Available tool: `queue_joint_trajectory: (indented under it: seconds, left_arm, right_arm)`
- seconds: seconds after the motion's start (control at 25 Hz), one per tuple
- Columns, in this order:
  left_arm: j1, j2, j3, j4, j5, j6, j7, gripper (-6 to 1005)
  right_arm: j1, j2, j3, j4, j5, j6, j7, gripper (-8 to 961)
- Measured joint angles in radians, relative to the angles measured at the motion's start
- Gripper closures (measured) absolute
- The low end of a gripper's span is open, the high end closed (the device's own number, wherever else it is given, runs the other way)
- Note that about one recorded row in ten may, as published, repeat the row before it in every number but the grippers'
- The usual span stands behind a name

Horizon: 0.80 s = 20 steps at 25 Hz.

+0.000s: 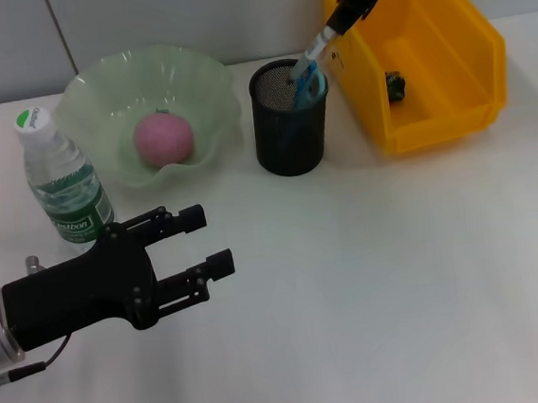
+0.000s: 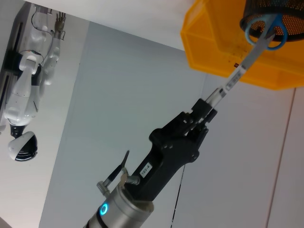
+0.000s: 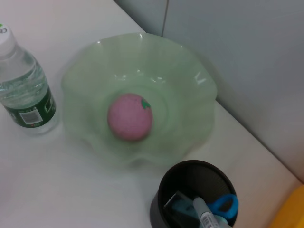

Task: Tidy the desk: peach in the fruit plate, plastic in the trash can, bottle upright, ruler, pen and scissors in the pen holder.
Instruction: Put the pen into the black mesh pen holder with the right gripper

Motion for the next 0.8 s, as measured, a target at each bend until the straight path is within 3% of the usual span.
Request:
queue_joint_trajectory:
  seconds: [0.36, 0.8]
  left_arm:
    - [0.0, -0.001, 0.0, -0.005, -0.007, 0.0, 0.0, 292]
    - [0.0, 0.0, 0.0, -0.006, -0.009, 0.005, 0.0, 289]
  right_arm:
    - [0.027, 0.008, -0.028, 0.154, -0.028, 0.118, 0.007, 766]
    - [0.035, 0.033, -0.034, 0.202, -0.03, 0.182, 0.01, 752]
